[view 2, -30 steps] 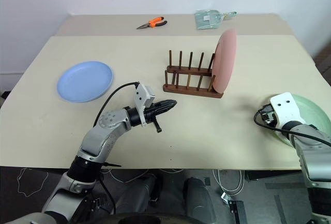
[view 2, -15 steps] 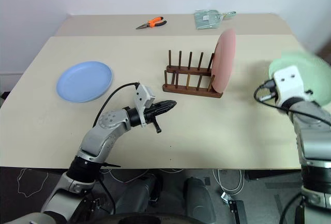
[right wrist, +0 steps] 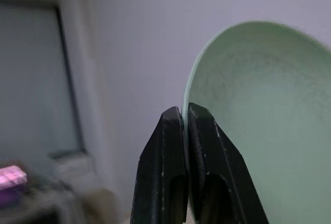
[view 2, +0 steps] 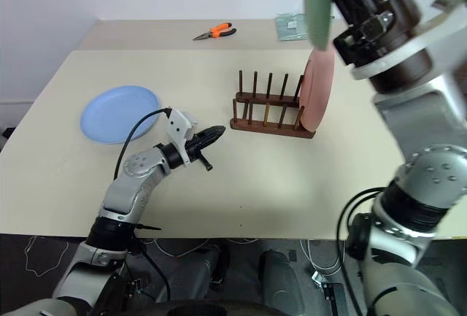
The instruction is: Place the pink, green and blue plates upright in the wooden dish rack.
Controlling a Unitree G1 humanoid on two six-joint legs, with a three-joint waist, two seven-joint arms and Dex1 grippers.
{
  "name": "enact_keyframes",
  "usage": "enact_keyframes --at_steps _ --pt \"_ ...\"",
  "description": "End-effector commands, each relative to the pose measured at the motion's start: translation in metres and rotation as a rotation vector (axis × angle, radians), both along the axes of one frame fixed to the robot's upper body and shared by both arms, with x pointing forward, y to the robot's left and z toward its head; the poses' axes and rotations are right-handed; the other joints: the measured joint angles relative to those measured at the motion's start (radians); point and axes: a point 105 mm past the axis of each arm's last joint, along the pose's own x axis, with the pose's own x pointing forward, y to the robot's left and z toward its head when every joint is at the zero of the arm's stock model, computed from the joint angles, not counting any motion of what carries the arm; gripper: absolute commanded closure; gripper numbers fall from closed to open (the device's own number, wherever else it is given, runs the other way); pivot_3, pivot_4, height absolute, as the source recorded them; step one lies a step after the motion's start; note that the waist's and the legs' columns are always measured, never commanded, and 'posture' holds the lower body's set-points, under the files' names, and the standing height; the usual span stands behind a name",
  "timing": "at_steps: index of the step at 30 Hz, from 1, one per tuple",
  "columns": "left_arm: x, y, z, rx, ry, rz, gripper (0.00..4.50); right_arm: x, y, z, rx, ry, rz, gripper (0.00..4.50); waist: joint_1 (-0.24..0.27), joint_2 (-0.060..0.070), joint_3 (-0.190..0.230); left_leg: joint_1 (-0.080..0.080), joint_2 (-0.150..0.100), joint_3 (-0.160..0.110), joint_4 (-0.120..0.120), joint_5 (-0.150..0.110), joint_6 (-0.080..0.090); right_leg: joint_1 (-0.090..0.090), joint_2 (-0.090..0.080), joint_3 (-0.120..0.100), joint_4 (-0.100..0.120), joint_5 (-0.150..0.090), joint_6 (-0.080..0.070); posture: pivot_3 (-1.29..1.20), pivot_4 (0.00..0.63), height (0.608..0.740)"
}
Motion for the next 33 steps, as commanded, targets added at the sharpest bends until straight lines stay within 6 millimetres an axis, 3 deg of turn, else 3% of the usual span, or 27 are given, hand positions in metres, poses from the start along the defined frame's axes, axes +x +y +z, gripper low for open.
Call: enact_keyframes --at_steps 1,6,23,29,31,33 --pt "0.003 0.006 0.013 -0.014 -0.059 0.019 4.48 -0.004 0.011 -0.001 0.083 0.061 0.053 4.48 0.002 0.0 0.0 0.0 0.0 0.0 0.0 0.0 0.0 0.0 0.0 0.0 0.0 0.0 0.0 0.0 0.15 0.726" --pt "0.0 0.009 0.013 -0.018 -0.061 0.029 4.48 0.023 0.019 -0.039 0.094 0.239 0.029 4.48 0.001 0.0 0.0 -0.001 -0.001 0.0 -0.001 0.0 0.0 -0.002 0.0 0.0 0.0 0.002 0.003 0.0 0.15 0.726" --pt "-0.005 0.006 0.013 -0.021 -0.056 0.019 4.48 0.086 0.0 -0.087 0.14 0.54 -0.107 4.48 -0.027 0.0 0.0 -0.001 0.0 0.002 -0.002 0.0 0.0 -0.005 0.001 0.003 0.004 0.002 0.003 0.0 0.15 0.726" --pt "-0.006 0.006 0.013 -0.025 -0.052 0.018 4.48 0.089 0.004 -0.081 -0.014 0.448 -0.185 1.58 -0.026 0.0 0.0 -0.001 0.0 0.003 -0.002 0.0 0.0 -0.005 0.001 0.003 0.004 0.002 0.003 0.0 0.15 0.726" --pt "-0.006 0.006 0.013 -0.044 -0.03 0.018 4.24 0.088 0.006 -0.07 -0.181 0.318 -0.282 0.59 -0.025 0.0 0.0 -0.001 0.0 0.003 -0.002 0.0 0.0 -0.005 0.001 0.003 0.004 0.002 0.003 0.0 0.15 0.726" --pt "-0.007 0.007 0.014 -0.07 -0.015 0.016 3.67 0.087 0.007 -0.058 -0.321 0.187 -0.358 0.57 -0.025 0.0 0.0 -0.001 0.0 0.003 -0.001 0.0 0.0 -0.005 0.001 0.003 0.004 0.002 0.003 0.0 0.15 0.726"
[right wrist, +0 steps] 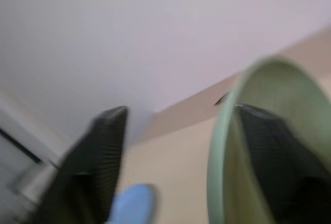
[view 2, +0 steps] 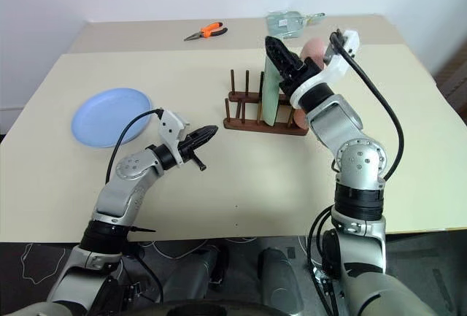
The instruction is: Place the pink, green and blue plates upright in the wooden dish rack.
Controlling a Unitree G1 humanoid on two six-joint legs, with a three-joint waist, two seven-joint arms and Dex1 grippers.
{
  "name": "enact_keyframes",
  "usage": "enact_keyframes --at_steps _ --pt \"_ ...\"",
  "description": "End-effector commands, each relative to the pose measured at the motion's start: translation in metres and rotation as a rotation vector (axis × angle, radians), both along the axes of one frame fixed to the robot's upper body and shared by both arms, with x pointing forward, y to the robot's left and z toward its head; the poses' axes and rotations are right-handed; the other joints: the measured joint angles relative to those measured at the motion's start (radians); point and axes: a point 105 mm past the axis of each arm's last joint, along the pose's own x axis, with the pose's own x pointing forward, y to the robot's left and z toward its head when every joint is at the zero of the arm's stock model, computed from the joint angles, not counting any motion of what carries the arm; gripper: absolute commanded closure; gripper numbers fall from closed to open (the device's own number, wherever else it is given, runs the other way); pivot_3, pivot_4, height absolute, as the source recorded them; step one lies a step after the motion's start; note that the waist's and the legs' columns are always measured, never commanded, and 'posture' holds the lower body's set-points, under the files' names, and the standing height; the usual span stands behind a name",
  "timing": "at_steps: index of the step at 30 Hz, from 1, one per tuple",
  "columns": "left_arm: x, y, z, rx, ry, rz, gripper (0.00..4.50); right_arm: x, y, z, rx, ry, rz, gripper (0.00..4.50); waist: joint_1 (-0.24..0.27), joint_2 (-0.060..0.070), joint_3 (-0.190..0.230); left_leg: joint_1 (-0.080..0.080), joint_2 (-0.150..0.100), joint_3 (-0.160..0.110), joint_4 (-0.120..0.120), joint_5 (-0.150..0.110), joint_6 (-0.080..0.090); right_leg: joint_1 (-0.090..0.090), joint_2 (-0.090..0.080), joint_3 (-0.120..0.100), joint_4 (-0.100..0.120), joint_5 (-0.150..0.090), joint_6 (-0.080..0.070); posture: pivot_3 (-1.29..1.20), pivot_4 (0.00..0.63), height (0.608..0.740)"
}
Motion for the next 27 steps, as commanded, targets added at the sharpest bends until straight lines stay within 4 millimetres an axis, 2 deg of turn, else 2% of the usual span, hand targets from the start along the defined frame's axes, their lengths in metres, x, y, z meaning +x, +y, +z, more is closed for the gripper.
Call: enact_keyframes --at_steps 1,3,6,7,8,10,11,13,15,19,21,23,25,26,27 --pt "-0.002 0.003 0.015 -0.056 -0.023 0.0 3.2 -0.009 0.007 0.037 -0.224 -0.239 -0.031 0.57 0.0 0.0 0.0 0.0 0.0 0.0 0.0 0.0 0.0 0.0 0.0 0.0 0.0 0.0 0.0 0.0 0.15 0.726" --pt "0.001 0.008 0.018 -0.053 -0.037 0.041 2.2 -0.01 0.004 0.047 -0.335 -0.327 -0.074 0.57 0.001 0.0 0.0 0.0 0.0 0.0 0.0 0.0 0.0 0.0 0.0 0.0 0.0 0.0 0.0 0.0 0.15 0.726" --pt "0.015 0.032 0.023 -0.051 -0.055 0.203 0.6 -0.011 0.0 0.058 -0.525 -0.457 -0.137 0.57 0.001 0.0 0.0 -0.001 0.0 0.0 0.0 0.0 0.0 0.0 0.0 0.0 0.0 0.0 0.0 0.0 0.15 0.726" --pt "0.024 0.054 0.025 -0.041 -0.066 0.331 0.14 -0.016 0.006 0.06 -0.609 -0.517 -0.108 0.57 0.001 -0.001 0.0 -0.001 0.0 0.0 0.0 0.0 0.0 0.0 0.0 0.0 0.0 0.0 0.0 0.0 0.15 0.726" --pt "0.031 0.078 0.028 -0.021 -0.082 0.467 0.09 -0.022 0.015 0.058 -0.697 -0.573 -0.059 0.02 0.001 -0.001 0.0 -0.001 0.0 0.0 0.0 0.0 0.0 0.0 0.0 0.0 0.0 0.0 0.0 0.0 0.15 0.726" --pt "0.038 0.123 0.032 0.014 -0.094 0.723 0.09 -0.034 0.033 0.048 -0.831 -0.646 0.048 0.01 -0.002 -0.001 0.001 -0.001 0.001 0.0 0.0 0.0 0.0 -0.001 0.0 0.0 0.0 0.0 0.0 0.0 0.15 0.726" --pt "0.039 0.135 0.032 0.022 -0.091 0.789 0.09 -0.037 0.037 0.044 -0.859 -0.66 0.076 0.01 -0.003 -0.001 0.001 -0.001 0.001 0.0 0.0 0.0 0.0 -0.001 0.001 0.0 0.0 0.0 0.0 0.0 0.15 0.726" --pt "0.028 0.196 0.034 0.012 -0.052 1.111 0.09 -0.046 0.058 0.019 -0.989 -0.704 0.191 0.01 -0.004 -0.002 0.001 -0.001 0.001 0.0 -0.001 0.0 0.0 -0.001 0.001 0.0 0.0 0.0 0.0 0.0 0.15 0.726" --pt "0.012 0.232 0.036 -0.009 -0.019 1.303 0.09 -0.049 0.069 -0.002 -1.04 -0.7 0.263 0.01 -0.004 -0.003 0.001 -0.001 0.001 0.0 -0.001 0.0 0.0 -0.001 0.001 0.0 0.0 0.0 0.001 0.0 0.15 0.726" --pt "-0.008 0.251 0.03 -0.104 0.097 1.425 0.09 -0.051 0.084 -0.029 -1.047 -0.681 0.338 0.01 0.008 -0.006 0.002 -0.001 0.0 0.0 0.002 0.0 -0.001 -0.004 0.001 0.0 0.0 0.001 0.002 0.0 0.15 0.726" --pt "-0.014 0.254 0.026 -0.163 0.152 1.453 0.09 -0.052 0.089 -0.036 -1.047 -0.68 0.359 0.01 0.013 -0.008 0.002 -0.001 -0.001 0.0 0.003 -0.001 -0.003 -0.003 0.0 0.0 0.0 0.002 0.003 0.0 0.15 0.726" --pt "-0.013 0.243 0.007 -0.372 0.322 1.376 0.09 -0.051 0.091 -0.042 -1.04 -0.67 0.375 0.01 0.019 -0.009 0.001 -0.001 -0.001 0.0 0.003 -0.002 -0.003 -0.003 0.0 0.0 -0.001 0.002 0.004 0.0 0.15 0.726" --pt "-0.01 0.233 -0.001 -0.49 0.404 1.302 0.09 -0.051 0.093 -0.046 -1.044 -0.67 0.385 0.01 0.026 -0.011 0.001 0.0 -0.001 0.0 0.004 -0.002 -0.003 -0.002 0.0 0.0 -0.001 0.003 0.005 0.0 0.15 0.726" --pt "-0.009 0.23 -0.002 -0.526 0.428 1.275 0.49 -0.052 0.093 -0.046 -1.044 -0.672 0.387 0.0 0.026 -0.012 0.002 -0.001 -0.001 -0.001 0.004 -0.001 -0.004 -0.003 0.0 0.0 -0.001 0.003 0.004 0.0 0.15 0.726" --pt "-0.008 0.229 -0.003 -0.549 0.445 1.258 0.62 -0.052 0.094 -0.047 -1.044 -0.673 0.388 0.0 0.026 -0.013 0.002 -0.001 -0.001 0.0 0.003 -0.001 -0.004 -0.003 0.0 0.0 -0.001 0.003 0.004 0.0 0.15 0.726"
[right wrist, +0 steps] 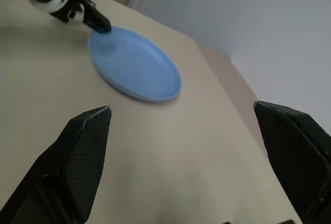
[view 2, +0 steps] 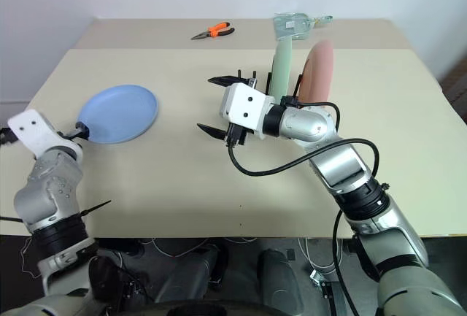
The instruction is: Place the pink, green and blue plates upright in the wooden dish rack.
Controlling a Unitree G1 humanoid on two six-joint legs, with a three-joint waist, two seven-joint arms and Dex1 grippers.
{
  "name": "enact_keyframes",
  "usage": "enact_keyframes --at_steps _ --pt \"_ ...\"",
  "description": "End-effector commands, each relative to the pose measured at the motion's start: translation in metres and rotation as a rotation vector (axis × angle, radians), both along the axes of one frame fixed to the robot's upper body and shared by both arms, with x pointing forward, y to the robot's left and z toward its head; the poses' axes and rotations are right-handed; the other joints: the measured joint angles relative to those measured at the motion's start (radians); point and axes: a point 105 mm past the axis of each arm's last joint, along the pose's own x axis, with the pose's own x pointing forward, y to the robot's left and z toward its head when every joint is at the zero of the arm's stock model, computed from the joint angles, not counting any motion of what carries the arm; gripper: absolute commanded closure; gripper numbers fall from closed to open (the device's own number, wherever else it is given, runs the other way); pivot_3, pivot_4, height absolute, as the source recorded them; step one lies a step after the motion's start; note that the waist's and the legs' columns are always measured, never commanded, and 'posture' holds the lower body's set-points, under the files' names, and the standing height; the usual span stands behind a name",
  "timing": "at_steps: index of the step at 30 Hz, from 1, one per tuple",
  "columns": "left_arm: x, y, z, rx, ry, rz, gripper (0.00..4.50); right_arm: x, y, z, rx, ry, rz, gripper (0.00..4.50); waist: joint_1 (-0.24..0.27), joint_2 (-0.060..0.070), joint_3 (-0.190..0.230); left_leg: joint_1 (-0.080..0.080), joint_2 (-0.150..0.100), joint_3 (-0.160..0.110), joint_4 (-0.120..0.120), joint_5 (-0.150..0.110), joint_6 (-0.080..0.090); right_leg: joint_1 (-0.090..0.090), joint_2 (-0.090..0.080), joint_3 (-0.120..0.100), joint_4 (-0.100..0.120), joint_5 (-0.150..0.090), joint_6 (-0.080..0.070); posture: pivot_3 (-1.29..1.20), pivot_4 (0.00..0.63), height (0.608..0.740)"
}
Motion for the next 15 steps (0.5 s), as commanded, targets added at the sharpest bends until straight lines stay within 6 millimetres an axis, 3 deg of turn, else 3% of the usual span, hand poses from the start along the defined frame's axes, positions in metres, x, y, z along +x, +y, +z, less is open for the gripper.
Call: enact_keyframes --at_steps 1,7,8,11,15 --pt "0.003 -0.001 0.013 -0.111 -0.082 -0.027 0.88 -0.004 0.002 0.007 0.017 -0.041 0.018 0.0 0.0 -0.001 0.0 0.0 0.0 0.0 0.0 0.0 0.0 0.0 0.0 0.0 0.0 0.0 0.0 0.0 0.15 0.726" --pt "0.009 0.003 0.01 -0.22 -0.106 -0.021 3.88 -0.006 0.001 0.003 0.019 -0.036 0.002 0.0 0.001 -0.002 0.0 0.0 0.0 0.0 -0.001 0.001 -0.002 0.0 0.0 0.0 0.0 0.0 0.0 0.0 0.15 0.726" --pt "0.014 0.001 0.018 -0.201 -0.135 -0.046 4.34 -0.005 -0.001 0.003 0.02 -0.023 -0.009 0.0 0.001 -0.002 0.0 0.0 0.0 0.0 -0.001 0.001 -0.002 -0.001 0.0 0.0 0.0 0.0 0.0 0.0 0.15 0.726" --pt "0.027 -0.019 0.055 -0.046 -0.254 -0.181 4.43 -0.005 -0.004 0.004 0.022 -0.019 -0.026 0.0 0.002 -0.003 -0.001 0.0 0.0 0.0 -0.001 0.001 -0.002 -0.001 0.0 0.0 0.0 0.0 -0.001 0.0 0.15 0.726" --pt "0.036 -0.062 0.11 0.173 -0.409 -0.363 4.43 -0.004 -0.002 0.014 0.013 -0.105 -0.037 0.0 0.003 -0.003 0.0 0.0 0.0 0.0 -0.001 0.001 -0.002 0.0 0.0 0.0 0.0 0.001 -0.001 0.0 0.15 0.726"
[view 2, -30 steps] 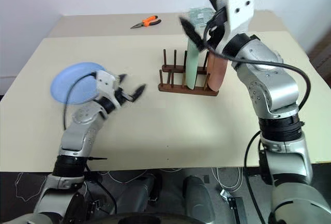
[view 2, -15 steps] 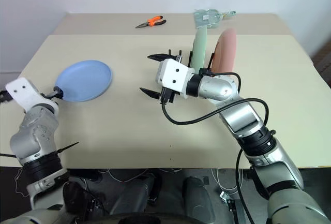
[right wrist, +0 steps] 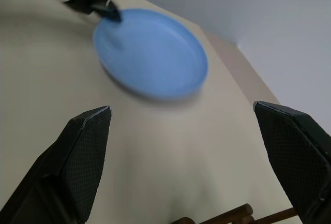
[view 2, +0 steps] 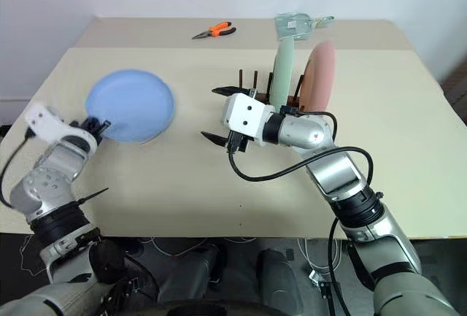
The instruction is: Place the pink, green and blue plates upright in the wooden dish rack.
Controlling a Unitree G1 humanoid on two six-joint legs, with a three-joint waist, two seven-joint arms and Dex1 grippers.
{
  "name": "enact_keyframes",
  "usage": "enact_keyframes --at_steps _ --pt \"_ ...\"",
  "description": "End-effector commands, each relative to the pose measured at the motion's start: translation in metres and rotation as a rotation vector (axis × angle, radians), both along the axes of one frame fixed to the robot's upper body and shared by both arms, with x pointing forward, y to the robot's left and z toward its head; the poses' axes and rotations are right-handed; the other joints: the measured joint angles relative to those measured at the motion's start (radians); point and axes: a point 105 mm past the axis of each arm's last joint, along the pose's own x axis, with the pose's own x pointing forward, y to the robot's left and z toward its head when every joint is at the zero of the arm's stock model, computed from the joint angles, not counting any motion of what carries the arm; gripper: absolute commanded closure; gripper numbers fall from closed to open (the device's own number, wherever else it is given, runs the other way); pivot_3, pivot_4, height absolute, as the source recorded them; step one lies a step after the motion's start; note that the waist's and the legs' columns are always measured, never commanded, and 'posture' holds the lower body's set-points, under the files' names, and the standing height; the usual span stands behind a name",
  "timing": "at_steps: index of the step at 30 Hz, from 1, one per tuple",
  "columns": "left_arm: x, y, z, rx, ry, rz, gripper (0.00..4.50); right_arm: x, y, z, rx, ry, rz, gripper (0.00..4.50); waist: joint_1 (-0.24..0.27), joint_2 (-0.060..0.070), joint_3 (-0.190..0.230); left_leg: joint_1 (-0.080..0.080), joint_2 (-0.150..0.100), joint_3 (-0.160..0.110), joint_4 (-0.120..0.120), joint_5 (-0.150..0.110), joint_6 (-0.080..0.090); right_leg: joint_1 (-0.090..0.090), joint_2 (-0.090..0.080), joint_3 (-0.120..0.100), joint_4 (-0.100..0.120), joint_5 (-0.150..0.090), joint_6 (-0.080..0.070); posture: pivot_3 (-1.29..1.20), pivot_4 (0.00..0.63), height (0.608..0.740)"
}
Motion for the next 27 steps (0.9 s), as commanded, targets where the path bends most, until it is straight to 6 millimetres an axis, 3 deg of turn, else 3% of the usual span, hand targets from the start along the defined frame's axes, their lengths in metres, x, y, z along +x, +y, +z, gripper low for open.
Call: enact_keyframes --at_steps 1,6,13,16,19,21,23,25,27 --pt "0.005 -0.045 0.07 0.2 -0.229 -0.15 4.43 -0.006 0.005 0.026 -0.008 -0.169 0.017 0.0 0.0 0.0 0.0 0.0 0.0 0.0 0.0 0.0 0.0 0.0 0.0 0.0 0.0 0.0 0.0 0.0 0.15 0.726" --pt "0.0 -0.096 0.119 0.29 -0.344 -0.299 4.43 -0.008 0.017 0.023 -0.084 -0.287 0.043 0.0 -0.005 0.0 0.0 0.0 0.0 0.0 -0.001 0.001 -0.002 0.0 0.0 0.0 0.0 0.0 0.0 0.0 0.15 0.726" --pt "-0.008 -0.135 0.132 0.31 -0.309 -0.427 4.43 0.022 0.021 0.019 -0.216 -0.482 -0.039 0.0 -0.032 0.0 0.0 0.0 0.001 0.001 -0.002 0.006 -0.009 0.002 0.002 0.002 0.002 0.0 0.0 0.0 0.15 0.726" --pt "-0.009 -0.137 0.13 0.302 -0.292 -0.438 4.5 0.029 0.019 0.019 -0.228 -0.506 -0.057 0.85 -0.032 0.0 0.0 0.0 0.001 0.001 -0.002 0.007 -0.008 0.001 0.002 0.002 0.003 0.0 -0.001 0.0 0.15 0.726" --pt "-0.01 -0.136 0.127 0.299 -0.279 -0.448 4.5 0.031 0.019 0.019 -0.229 -0.519 -0.067 2.2 -0.031 0.0 0.0 0.0 0.001 0.001 -0.002 0.007 -0.008 0.001 0.002 0.002 0.003 0.0 -0.001 0.0 0.15 0.726" --pt "-0.011 -0.136 0.127 0.27 -0.292 -0.464 4.5 0.031 0.019 0.019 -0.228 -0.521 -0.066 3.35 -0.031 0.0 0.0 0.0 0.001 0.001 -0.002 0.007 -0.008 0.001 0.002 0.002 0.003 0.0 -0.001 0.0 0.15 0.726" --pt "-0.013 -0.137 0.131 0.229 -0.318 -0.477 3.83 0.03 0.021 0.018 -0.225 -0.523 -0.061 4.35 -0.031 0.0 0.0 0.0 0.001 0.001 -0.002 0.007 -0.008 0.001 0.002 0.002 0.003 0.0 -0.001 0.0 0.15 0.726" --pt "-0.015 -0.134 0.144 0.176 -0.386 -0.469 3.01 0.028 0.023 0.017 -0.22 -0.532 -0.055 4.5 -0.029 -0.001 0.0 0.0 0.001 0.0 -0.002 0.007 -0.008 0.001 0.002 0.002 0.003 0.0 -0.001 0.0 0.15 0.726" --pt "-0.02 -0.118 0.175 0.059 -0.55 -0.385 2.01 0.025 0.026 0.016 -0.213 -0.544 -0.047 4.5 -0.027 -0.003 0.002 0.0 0.001 0.0 -0.001 0.007 -0.008 0.001 0.002 0.002 0.003 0.0 -0.001 0.0 0.15 0.726"
